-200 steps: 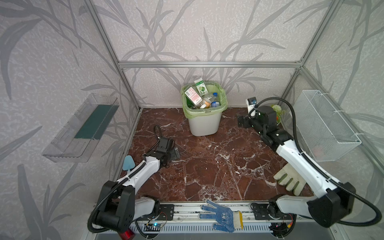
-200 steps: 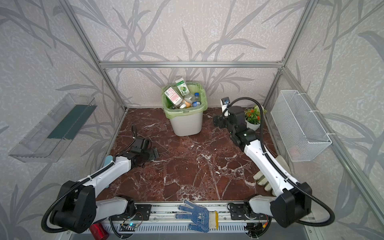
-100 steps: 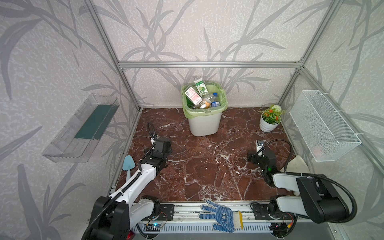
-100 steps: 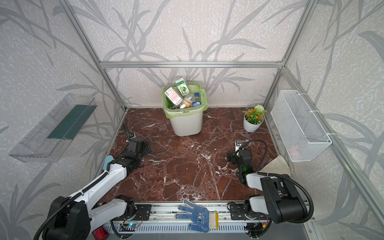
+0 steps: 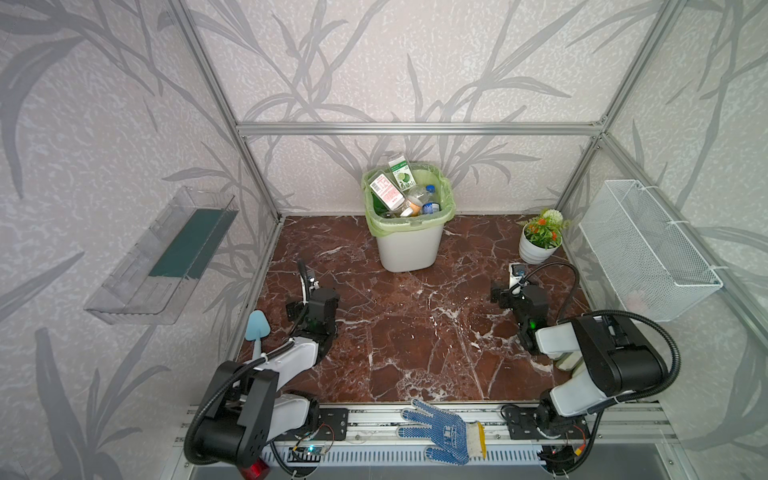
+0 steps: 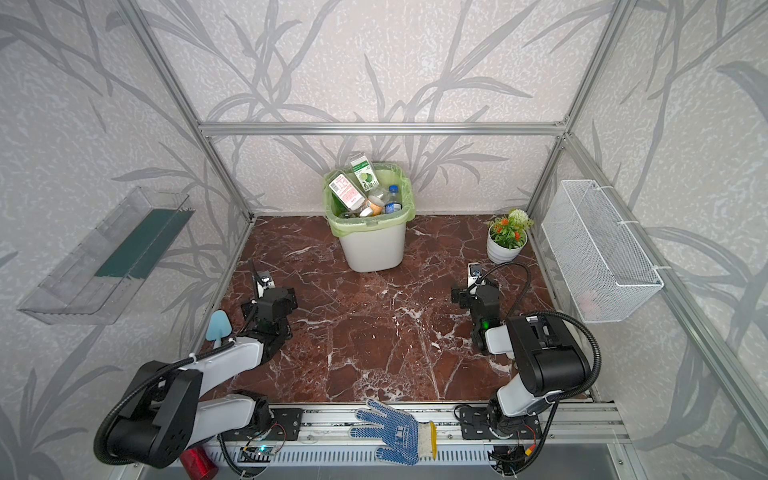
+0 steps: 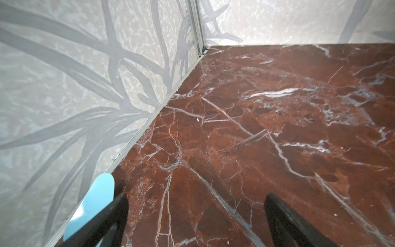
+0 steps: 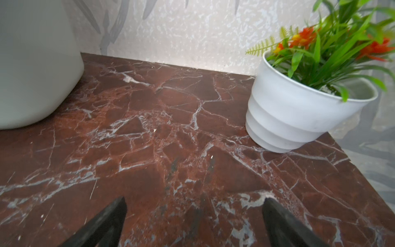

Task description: Throw the plastic bottles in the bin

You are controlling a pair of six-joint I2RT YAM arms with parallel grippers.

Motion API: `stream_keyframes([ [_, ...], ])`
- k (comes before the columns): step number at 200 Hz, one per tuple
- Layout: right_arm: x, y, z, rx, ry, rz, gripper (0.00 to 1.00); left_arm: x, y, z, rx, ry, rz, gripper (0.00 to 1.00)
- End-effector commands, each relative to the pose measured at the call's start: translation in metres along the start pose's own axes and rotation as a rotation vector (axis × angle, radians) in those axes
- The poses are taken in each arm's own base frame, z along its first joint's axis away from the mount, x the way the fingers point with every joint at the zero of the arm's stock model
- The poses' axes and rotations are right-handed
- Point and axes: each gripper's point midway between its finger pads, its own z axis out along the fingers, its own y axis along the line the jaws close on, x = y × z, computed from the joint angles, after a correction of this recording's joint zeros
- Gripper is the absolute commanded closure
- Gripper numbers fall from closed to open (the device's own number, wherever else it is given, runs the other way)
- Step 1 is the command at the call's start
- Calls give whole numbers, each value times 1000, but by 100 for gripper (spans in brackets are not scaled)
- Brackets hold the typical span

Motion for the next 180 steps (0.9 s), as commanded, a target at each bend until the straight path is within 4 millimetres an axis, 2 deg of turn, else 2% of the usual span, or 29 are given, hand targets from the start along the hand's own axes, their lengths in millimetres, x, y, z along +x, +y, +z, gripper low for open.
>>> stream_keyframes([
  [1,-5,-12,4,72,-23,16,1,-46,-11,5,78,-198,-81,1],
  [13,-3,-10,4,64,10,17,1,-44,-20,12,131,-199,-77,1],
  [30,-4,-10,4,65,-13,7,1,-24,-29,31,182,-147,-81,3],
  [37,-3,-11,2,64,-13,15,1,-29,-29,36,181,-193,-89,5],
  [41,-2,-11,1,65,-16,16,1,-30,-28,37,166,-203,-85,2],
  [57,-3,-9,1,55,-19,9,1,-22,-31,39,199,-84,-75,1],
  [70,-4,-8,4,50,-14,3,1,-24,-28,47,170,-97,-86,1],
  [86,-4,-5,6,38,0,-1,1,-24,-21,46,143,-118,-120,1],
  [180,-4,-4,7,33,4,-5,1,-25,-21,48,140,-115,-114,1],
])
